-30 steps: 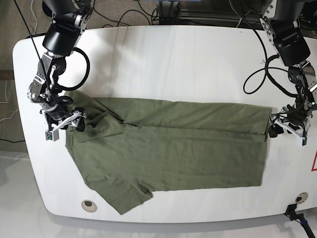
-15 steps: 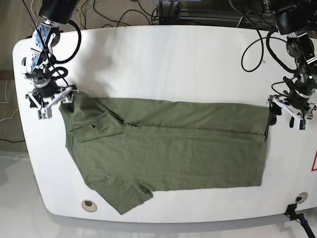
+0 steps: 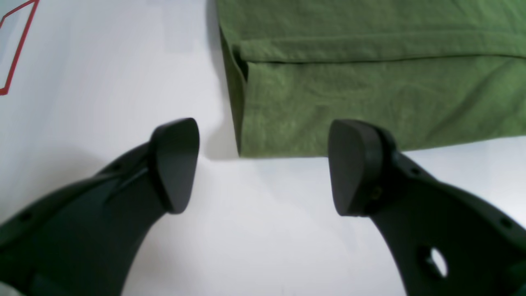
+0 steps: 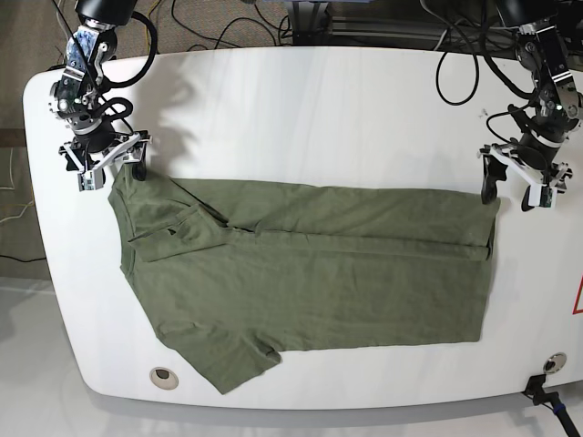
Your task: Fold the T-shirt properly
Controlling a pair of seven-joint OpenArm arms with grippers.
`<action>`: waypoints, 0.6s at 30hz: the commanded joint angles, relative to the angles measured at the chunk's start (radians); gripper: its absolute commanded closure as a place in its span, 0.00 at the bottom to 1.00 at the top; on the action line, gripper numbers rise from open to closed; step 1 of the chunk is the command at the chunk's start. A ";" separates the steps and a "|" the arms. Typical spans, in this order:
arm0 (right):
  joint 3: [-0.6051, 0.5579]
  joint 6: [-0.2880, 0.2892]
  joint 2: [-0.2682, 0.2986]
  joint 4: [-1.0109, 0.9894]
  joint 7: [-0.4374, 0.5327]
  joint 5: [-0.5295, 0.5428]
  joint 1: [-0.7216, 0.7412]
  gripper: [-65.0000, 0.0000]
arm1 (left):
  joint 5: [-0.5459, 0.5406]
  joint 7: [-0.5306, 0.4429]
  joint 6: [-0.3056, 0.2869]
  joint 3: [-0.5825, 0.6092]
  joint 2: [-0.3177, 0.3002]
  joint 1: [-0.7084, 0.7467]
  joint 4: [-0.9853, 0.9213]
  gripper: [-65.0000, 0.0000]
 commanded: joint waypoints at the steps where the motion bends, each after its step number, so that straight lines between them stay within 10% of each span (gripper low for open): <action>1: 0.006 0.000 0.016 -0.015 0.036 0.010 0.022 0.26 | -0.012 -0.022 -0.002 -0.006 -0.013 -0.007 0.026 0.29; 11: 0.001 0.000 0.013 -0.106 0.092 0.010 0.031 0.30 | -0.012 -0.022 -0.002 -0.006 -0.013 -0.001 0.037 0.29; 18: -0.001 0.000 0.011 -0.106 0.089 0.010 0.043 0.95 | -0.012 -0.022 -0.002 -0.006 -0.013 -0.001 0.037 0.29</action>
